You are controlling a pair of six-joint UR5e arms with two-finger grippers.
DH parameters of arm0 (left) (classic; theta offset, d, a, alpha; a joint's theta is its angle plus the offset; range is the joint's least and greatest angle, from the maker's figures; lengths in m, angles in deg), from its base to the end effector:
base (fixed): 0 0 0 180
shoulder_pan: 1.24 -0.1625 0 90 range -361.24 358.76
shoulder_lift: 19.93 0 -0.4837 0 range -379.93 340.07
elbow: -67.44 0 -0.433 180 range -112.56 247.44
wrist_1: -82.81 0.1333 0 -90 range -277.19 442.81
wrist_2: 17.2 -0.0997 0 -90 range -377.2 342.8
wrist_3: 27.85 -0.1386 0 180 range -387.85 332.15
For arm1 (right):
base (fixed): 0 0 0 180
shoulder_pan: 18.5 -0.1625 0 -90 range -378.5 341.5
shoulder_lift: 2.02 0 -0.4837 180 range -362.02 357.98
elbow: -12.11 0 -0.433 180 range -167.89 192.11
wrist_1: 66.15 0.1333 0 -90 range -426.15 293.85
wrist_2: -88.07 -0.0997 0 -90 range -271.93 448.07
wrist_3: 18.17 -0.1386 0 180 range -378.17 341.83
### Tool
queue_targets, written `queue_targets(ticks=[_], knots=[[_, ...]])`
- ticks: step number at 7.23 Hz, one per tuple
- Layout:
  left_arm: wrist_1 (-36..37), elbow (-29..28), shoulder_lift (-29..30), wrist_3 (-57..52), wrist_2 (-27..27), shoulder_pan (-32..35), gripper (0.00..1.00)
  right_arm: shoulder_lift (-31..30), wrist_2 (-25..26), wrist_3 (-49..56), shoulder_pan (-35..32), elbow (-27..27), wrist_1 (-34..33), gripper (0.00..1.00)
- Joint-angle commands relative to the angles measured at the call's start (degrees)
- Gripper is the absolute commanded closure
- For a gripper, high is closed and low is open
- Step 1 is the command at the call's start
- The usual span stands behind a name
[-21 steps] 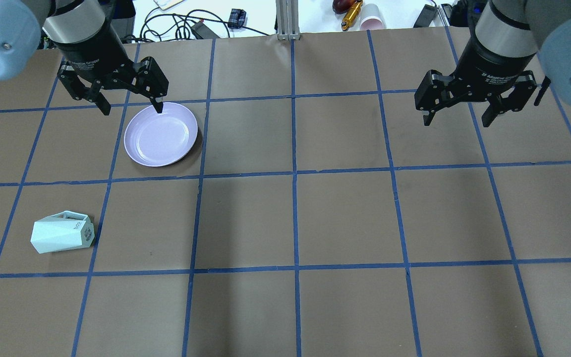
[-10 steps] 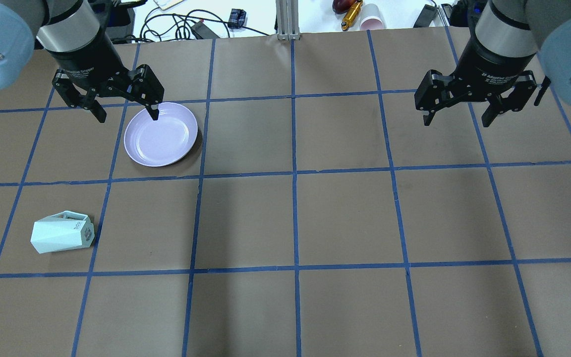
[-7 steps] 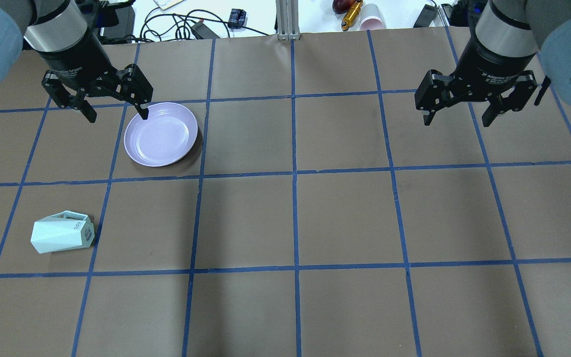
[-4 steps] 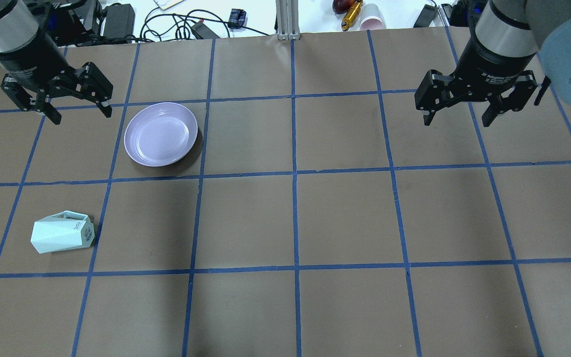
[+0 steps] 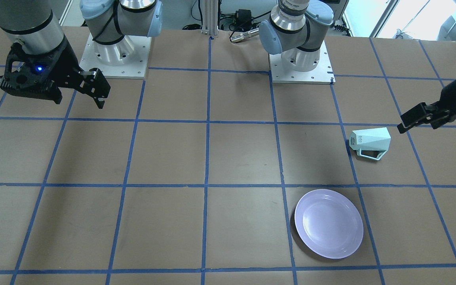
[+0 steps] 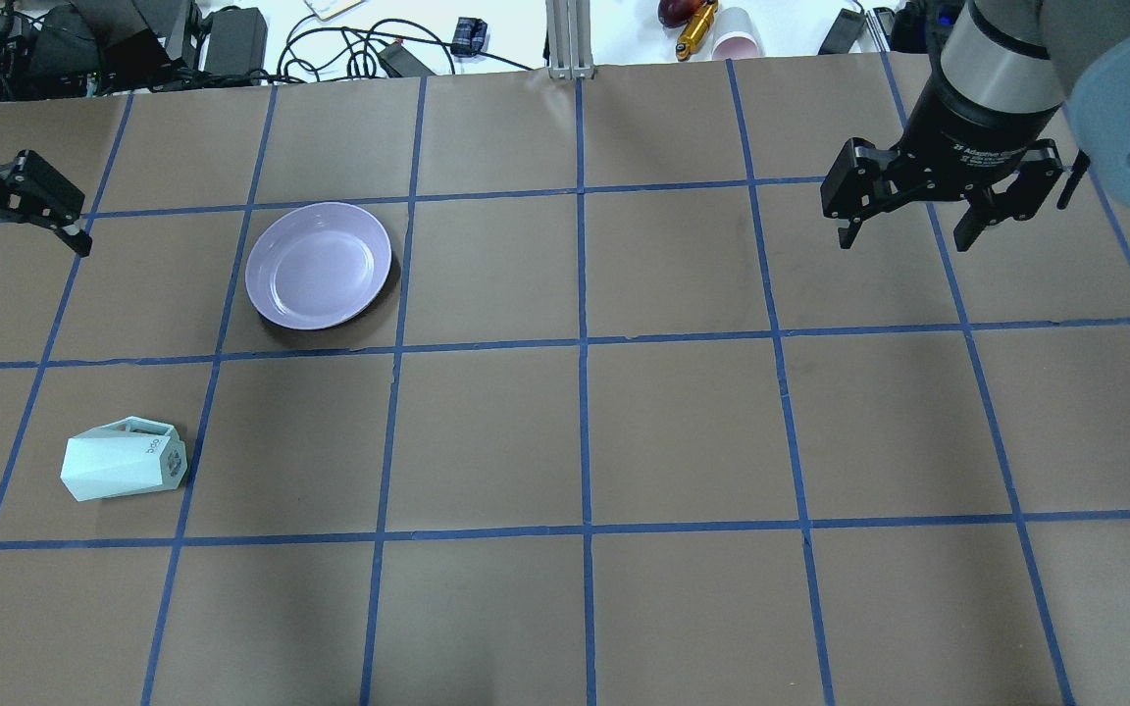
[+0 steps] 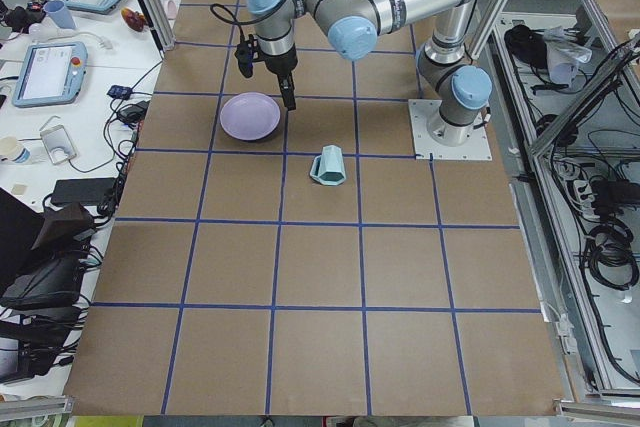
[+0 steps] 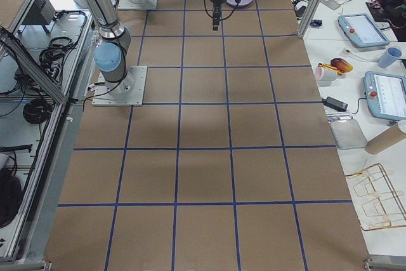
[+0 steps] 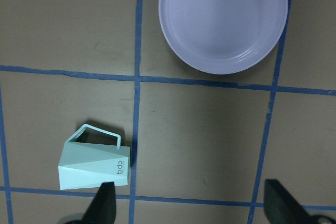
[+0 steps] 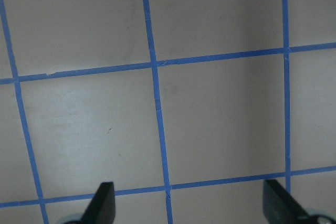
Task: Flip cup and place on plate
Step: 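Move the left gripper outward past the plate toward the mint-green mug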
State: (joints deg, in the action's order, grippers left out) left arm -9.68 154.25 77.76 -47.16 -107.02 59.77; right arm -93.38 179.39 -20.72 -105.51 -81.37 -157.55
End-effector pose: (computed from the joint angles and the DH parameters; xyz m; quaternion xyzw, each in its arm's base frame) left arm 0.1634 -0.5708 0.4582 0.0843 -0.9946 -0.0550 0.0264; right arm 0.1028 -0.5253 0.4902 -0.0483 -0.9987 -0.0063 0.0115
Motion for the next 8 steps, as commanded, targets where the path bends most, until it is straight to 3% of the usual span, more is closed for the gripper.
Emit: queue_targets(ticks=[1,3,5,8], knots=[[0.3,4.0,0.8,-8.9,3.9,-7.4,0.00,0.0,0.0,0.0,0.0,0.0,0.0,0.00],[0.6,7.1,3.2,-17.4,9.5,-15.2,0.00,-0.1,0.0,0.0,0.0,0.1,0.0,0.00],[0.7,7.3,6.6,-24.8,9.3,-18.7,0.00,0.0,0.0,0.0,0.0,0.1,0.0,0.00],[0.7,8.7,10.7,-26.3,9.6,-20.6,0.00,-0.1,0.0,0.0,0.0,0.1,0.0,0.00]])
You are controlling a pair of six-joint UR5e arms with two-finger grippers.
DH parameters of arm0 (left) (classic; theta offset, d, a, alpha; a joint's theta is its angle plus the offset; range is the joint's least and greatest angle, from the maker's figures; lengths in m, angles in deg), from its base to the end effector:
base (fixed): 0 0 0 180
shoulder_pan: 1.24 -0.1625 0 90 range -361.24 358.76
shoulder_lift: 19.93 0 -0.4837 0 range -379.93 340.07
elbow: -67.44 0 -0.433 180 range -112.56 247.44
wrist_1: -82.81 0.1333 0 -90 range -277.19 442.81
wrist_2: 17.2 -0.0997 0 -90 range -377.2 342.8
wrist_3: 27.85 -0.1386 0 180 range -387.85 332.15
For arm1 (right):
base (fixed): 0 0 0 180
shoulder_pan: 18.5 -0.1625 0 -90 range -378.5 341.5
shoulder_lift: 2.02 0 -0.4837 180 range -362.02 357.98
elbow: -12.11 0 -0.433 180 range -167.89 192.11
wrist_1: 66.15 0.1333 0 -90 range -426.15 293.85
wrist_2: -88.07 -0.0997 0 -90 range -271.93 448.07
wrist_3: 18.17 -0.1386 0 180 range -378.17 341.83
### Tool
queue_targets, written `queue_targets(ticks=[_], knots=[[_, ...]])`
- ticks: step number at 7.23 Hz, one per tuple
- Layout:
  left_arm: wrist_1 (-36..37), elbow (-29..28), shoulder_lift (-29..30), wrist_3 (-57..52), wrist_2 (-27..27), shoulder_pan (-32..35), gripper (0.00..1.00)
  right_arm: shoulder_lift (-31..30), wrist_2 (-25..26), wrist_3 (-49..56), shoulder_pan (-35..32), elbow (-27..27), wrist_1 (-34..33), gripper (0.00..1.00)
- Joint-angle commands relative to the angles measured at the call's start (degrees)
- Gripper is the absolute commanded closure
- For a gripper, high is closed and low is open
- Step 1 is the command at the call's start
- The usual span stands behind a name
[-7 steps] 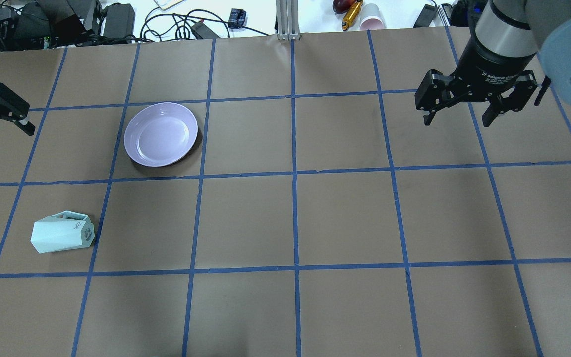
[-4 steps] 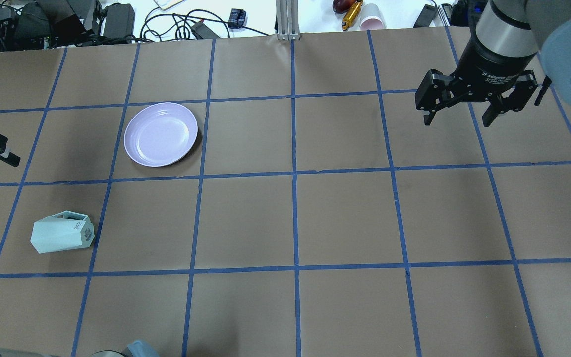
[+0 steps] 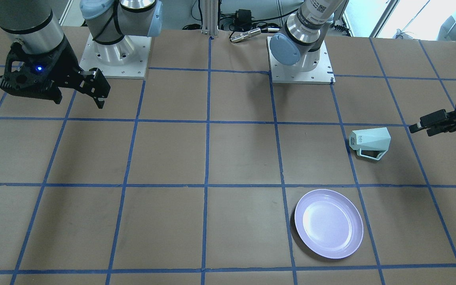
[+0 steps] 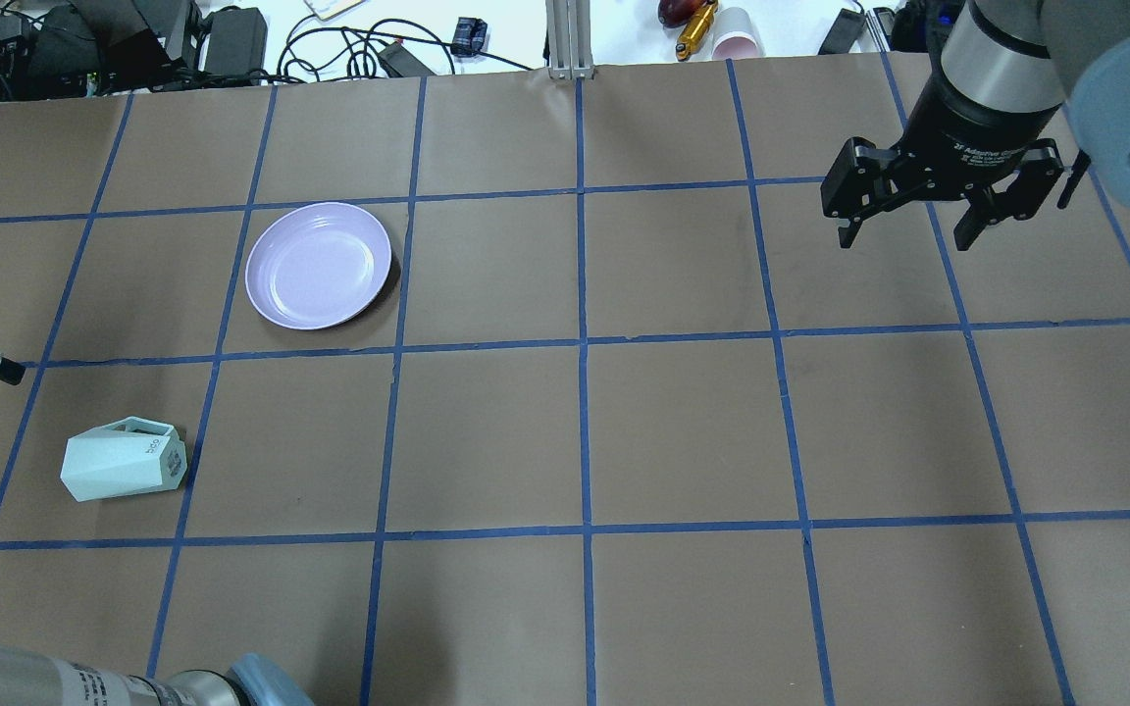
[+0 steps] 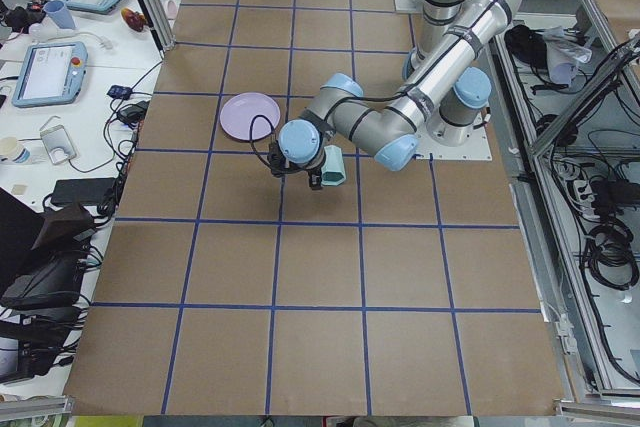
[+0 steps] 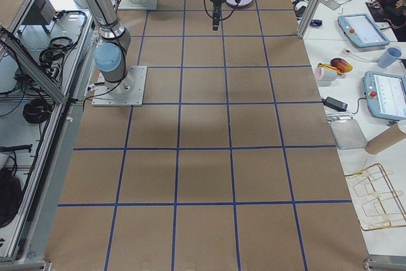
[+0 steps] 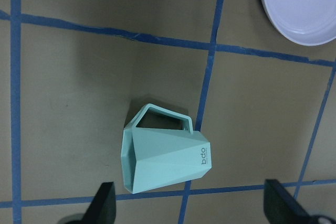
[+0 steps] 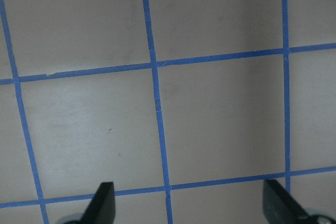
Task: Flip cup and place on plate
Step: 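Lower the left gripper and grasp the mint-green mug's open end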
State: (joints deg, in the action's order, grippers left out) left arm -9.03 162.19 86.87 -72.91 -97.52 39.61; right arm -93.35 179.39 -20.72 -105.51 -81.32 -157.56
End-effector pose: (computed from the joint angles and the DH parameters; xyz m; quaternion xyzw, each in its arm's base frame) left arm 0.3361 -0.4977 0.3015 0.0519 -0.9745 -0.0769 0.2042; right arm 0.1028 -0.5256 0.4904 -0.0483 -0.9988 -0.0061 0.0115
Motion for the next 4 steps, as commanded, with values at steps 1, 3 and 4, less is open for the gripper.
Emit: queue_targets(ticks=[1,3,4], knots=[[0.0,1.5,2.4,-0.7,0.2,-1.2,0.00,0.0,0.0,0.0,0.0,0.0,0.0,0.00],[-0.1,1.8,4.3,-3.1,2.0,-1.7,0.00,0.0,0.0,0.0,0.0,-0.1,0.0,0.00],[-0.4,1.8,5.3,-3.3,4.5,-1.7,0.00,0.0,0.0,0.0,0.0,-0.1,0.0,0.00]])
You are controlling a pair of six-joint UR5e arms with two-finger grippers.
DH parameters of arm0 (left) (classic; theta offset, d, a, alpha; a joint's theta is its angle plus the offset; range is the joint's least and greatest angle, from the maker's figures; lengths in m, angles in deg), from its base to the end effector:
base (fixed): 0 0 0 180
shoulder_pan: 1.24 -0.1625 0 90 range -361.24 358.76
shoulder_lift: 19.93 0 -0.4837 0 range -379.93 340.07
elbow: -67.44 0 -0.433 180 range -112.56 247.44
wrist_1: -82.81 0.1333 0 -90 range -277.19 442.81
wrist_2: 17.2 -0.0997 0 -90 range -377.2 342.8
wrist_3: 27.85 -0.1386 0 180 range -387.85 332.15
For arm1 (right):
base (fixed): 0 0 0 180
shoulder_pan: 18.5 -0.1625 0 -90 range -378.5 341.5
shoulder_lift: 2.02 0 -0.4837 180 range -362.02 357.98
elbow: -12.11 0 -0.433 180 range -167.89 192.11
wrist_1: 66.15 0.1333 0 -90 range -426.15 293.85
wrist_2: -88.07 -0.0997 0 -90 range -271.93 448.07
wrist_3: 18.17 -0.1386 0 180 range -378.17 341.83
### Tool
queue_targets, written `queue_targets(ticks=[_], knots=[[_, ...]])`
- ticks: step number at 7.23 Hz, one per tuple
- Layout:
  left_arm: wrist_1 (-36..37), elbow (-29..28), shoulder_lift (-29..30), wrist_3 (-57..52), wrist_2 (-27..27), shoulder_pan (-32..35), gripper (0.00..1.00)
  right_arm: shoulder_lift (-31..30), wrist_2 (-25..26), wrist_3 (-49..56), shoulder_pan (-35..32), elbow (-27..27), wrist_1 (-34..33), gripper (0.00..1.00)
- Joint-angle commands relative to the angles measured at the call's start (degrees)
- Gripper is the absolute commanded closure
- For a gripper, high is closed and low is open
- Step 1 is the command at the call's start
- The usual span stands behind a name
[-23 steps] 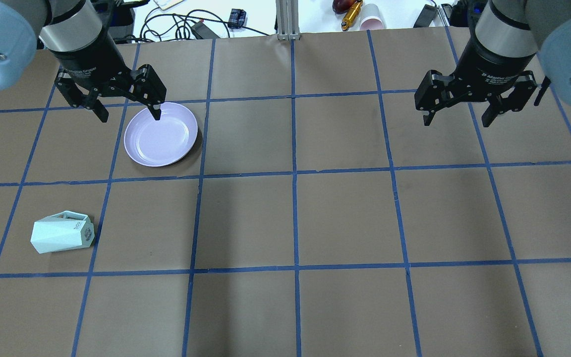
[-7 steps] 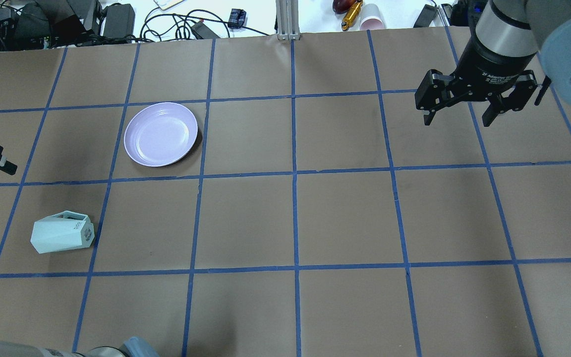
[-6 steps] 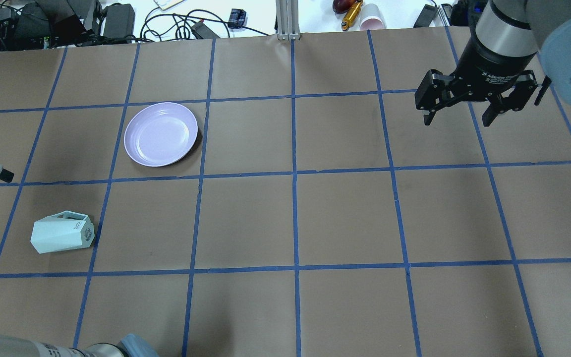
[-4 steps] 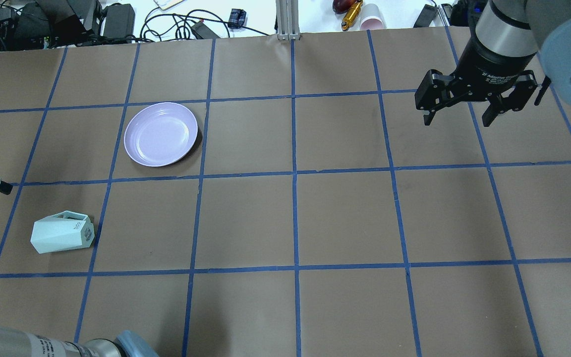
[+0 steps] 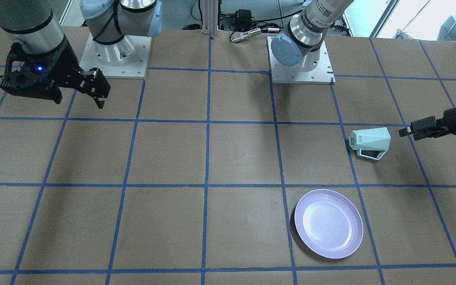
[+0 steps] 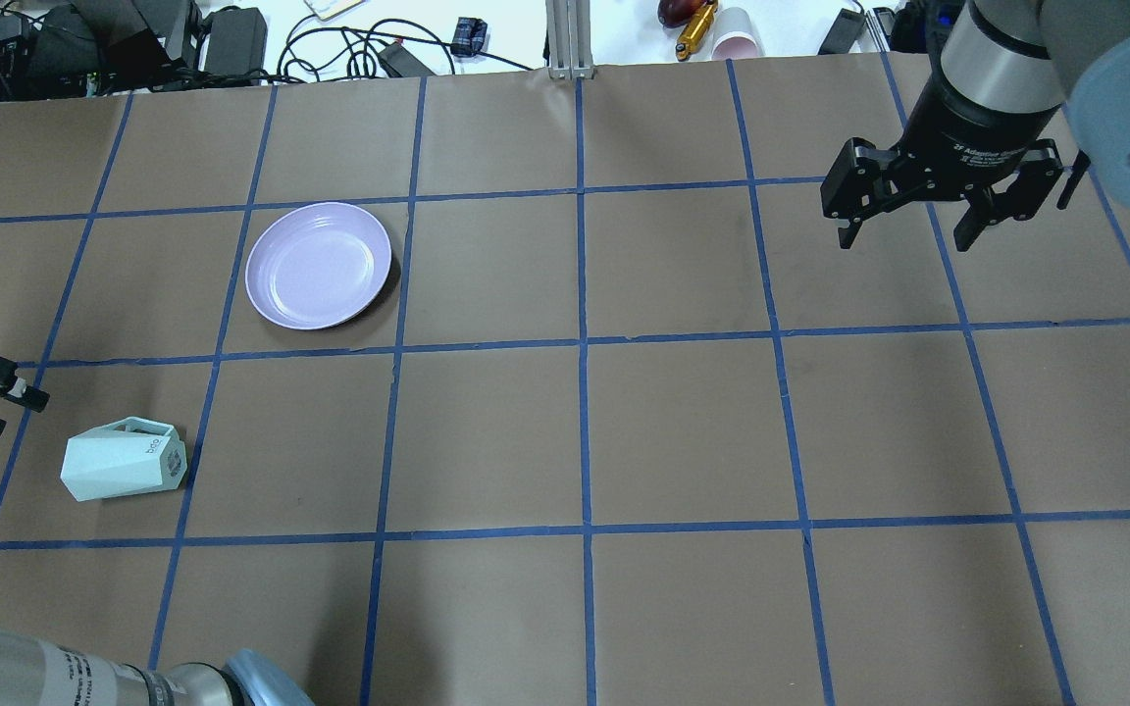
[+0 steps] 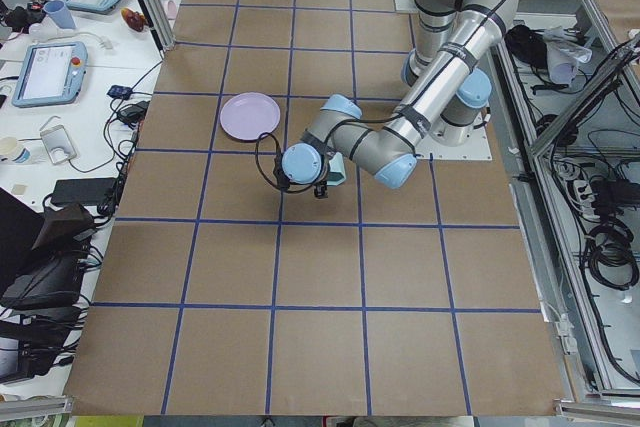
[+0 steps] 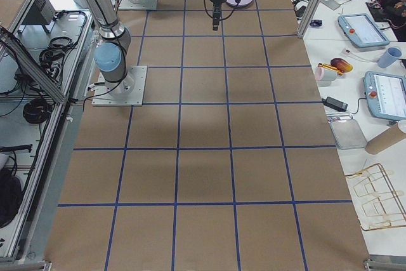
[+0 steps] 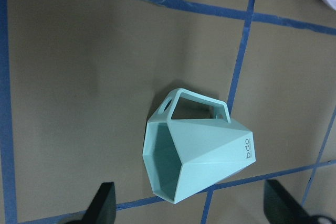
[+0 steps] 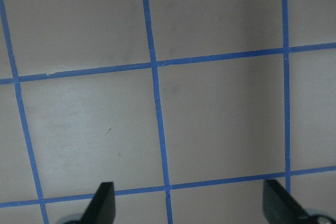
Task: Flip cup and place on plate
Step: 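Lower the left gripper and grasp the mint-green mug's open end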
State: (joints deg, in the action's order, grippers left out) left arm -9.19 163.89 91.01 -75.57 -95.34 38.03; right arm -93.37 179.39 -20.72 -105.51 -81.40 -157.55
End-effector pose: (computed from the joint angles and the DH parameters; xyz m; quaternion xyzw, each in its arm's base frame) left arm 0.3448 -0.4909 0.2479 0.0515 -0.9611 -0.0891 0.2563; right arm 0.1029 -0.5252 0.4899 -0.0482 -0.9987 -0.0067 0.0115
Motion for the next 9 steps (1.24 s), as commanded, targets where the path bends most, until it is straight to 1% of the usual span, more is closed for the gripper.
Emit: queue_targets(ticks=[1,2,3,4,5,8,9], knots=[[-0.4,0.1,2.2,-0.9,2.6,-0.2,0.00,0.0,-0.1,0.0,0.0,0.0,0.0,0.00],[-0.5,0.3,3.0,-1.0,2.6,-0.2,0.00,-0.1,-0.1,0.0,0.0,0.0,0.0,0.00],[-0.5,2.2,3.6,-1.0,2.8,-0.2,0.00,0.0,-0.1,0.0,0.0,0.1,0.0,0.00],[-0.5,4.4,3.6,-1.0,4.6,-0.2,0.00,-0.1,-0.1,0.0,0.0,0.0,0.0,0.00],[-0.5,5.8,3.6,-0.9,5.4,-0.2,0.00,-0.1,-0.1,0.0,0.0,0.0,0.0,0.00],[-1.5,7.3,3.8,-0.9,5.5,-0.2,0.00,-0.1,-0.1,0.0,0.0,0.0,0.0,0.00],[-1.6,7.5,3.8,-0.5,5.5,-0.2,0.03,0.0,-0.1,0.0,0.0,0.1,0.0,0.00]])
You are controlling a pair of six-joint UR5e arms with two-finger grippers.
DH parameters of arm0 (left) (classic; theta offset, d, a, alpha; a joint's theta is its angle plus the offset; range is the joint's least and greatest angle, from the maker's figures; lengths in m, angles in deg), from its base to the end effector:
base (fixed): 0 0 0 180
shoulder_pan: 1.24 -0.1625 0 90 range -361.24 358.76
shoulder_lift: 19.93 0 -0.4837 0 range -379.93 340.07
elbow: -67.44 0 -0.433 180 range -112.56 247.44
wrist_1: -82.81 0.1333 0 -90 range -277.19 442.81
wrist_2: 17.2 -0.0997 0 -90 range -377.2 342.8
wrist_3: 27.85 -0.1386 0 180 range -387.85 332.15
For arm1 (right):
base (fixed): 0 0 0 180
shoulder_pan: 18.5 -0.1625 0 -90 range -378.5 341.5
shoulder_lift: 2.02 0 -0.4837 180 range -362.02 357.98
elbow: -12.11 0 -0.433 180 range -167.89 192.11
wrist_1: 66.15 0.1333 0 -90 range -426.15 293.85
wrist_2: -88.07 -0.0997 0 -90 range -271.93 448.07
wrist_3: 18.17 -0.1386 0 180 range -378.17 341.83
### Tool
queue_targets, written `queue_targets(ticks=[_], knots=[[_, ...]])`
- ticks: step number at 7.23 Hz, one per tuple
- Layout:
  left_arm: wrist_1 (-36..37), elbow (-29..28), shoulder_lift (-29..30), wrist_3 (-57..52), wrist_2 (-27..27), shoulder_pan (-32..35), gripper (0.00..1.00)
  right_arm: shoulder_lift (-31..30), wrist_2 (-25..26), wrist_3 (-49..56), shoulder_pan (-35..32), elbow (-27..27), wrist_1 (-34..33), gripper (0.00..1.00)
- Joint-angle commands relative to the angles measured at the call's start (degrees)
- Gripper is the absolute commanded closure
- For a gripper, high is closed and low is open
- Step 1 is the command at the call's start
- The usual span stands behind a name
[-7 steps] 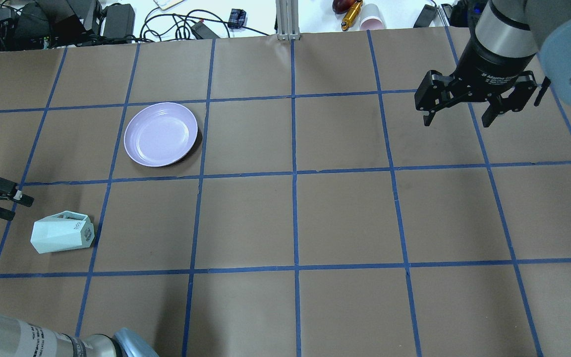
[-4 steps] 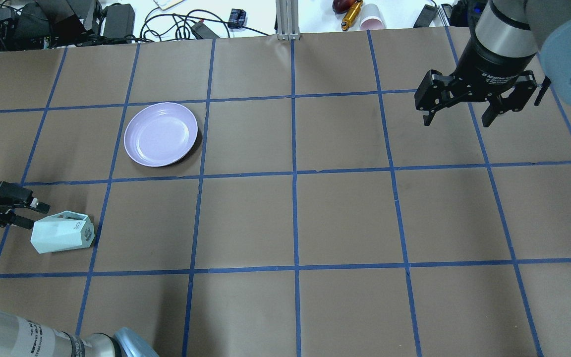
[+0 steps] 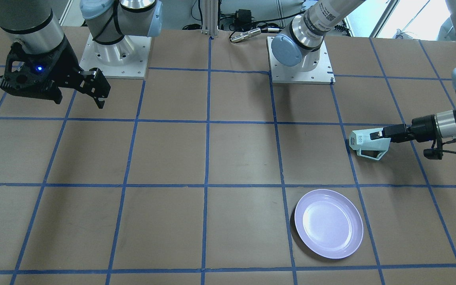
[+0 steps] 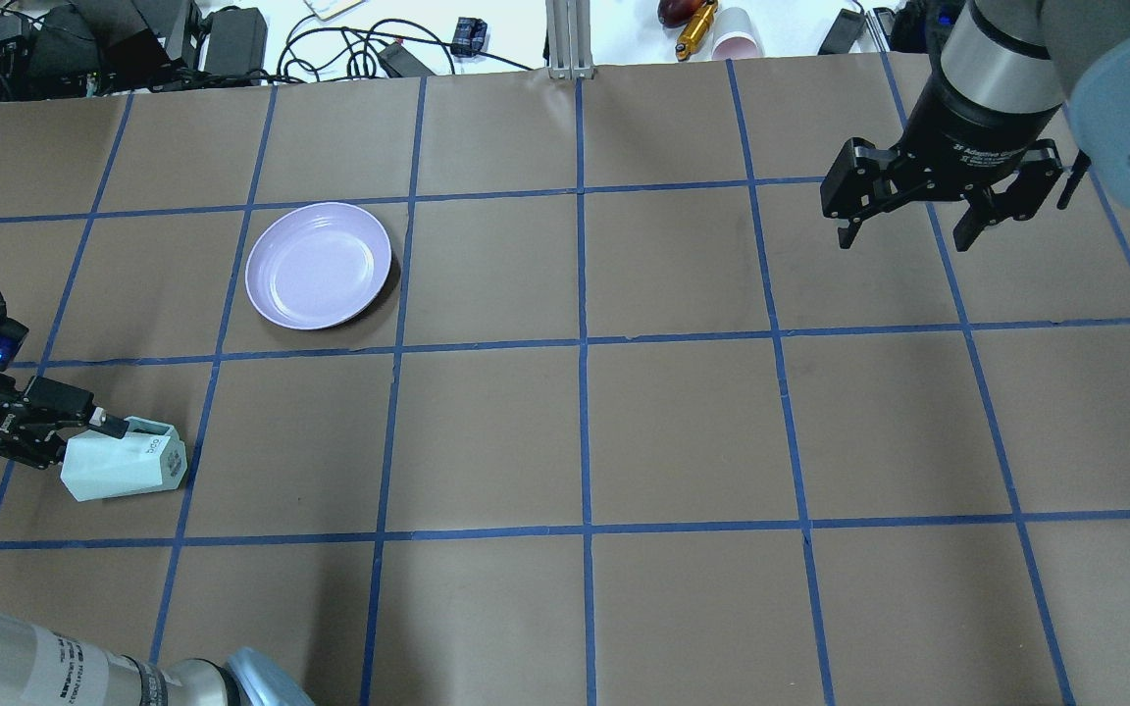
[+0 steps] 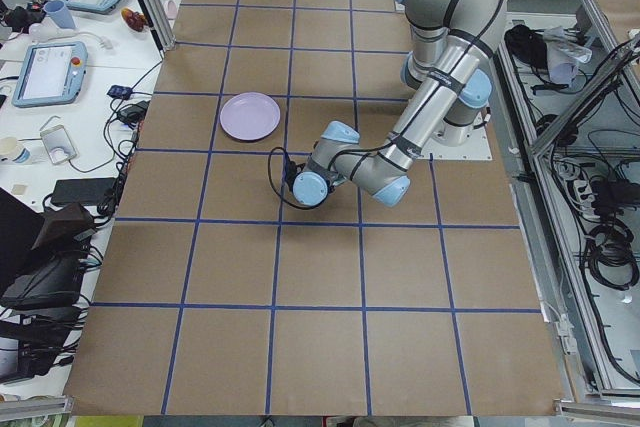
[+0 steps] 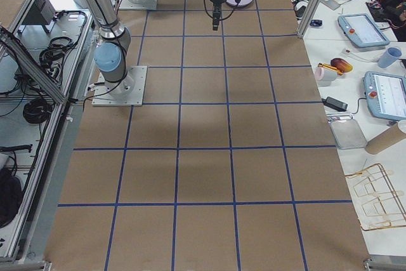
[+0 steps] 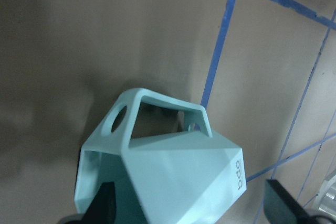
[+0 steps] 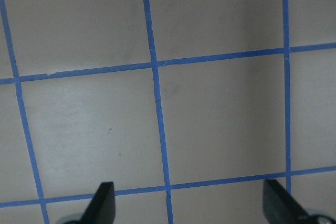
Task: Flip cup and place on plate
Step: 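Lower the left gripper and grasp the mint-green mug's open end, then rotate the mug upright with the left gripper and lift it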
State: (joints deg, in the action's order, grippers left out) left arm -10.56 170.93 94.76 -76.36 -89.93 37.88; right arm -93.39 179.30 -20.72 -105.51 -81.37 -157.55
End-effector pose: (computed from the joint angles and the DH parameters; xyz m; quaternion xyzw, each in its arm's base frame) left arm 0.3005 -0.4693 0.1692 0.0724 -0.9231 -0.1198 0.3582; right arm 0.1031 -0.5252 0.4903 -0.0483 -0.9988 -0.0062 0.0107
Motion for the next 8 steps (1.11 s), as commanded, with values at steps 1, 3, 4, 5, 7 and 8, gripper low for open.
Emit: queue_targets(ticks=[1,3,4,5,7,8], knots=[[-0.2,0.2,0.2,0.7,0.0,0.1,0.30,0.0,0.0,0.0,0.0,0.0,0.0,0.00],[-0.2,-0.1,-0.3,0.9,0.0,0.1,1.00,0.0,0.0,0.0,0.0,0.0,0.0,0.00],[-0.2,-0.3,-0.7,1.0,0.0,0.1,1.00,0.0,0.0,0.0,0.0,0.0,0.0,0.00],[-0.2,-1.1,-1.5,2.7,0.0,0.6,1.00,0.0,0.0,0.0,0.0,0.0,0.0,0.00],[-2.9,-6.6,-3.6,10.1,-0.6,3.0,1.00,0.0,0.1,0.0,0.0,0.0,0.0,0.00],[-5.5,-9.2,-4.3,14.2,-0.9,4.4,1.00,0.0,0.0,0.0,0.0,0.0,0.0,0.00]])
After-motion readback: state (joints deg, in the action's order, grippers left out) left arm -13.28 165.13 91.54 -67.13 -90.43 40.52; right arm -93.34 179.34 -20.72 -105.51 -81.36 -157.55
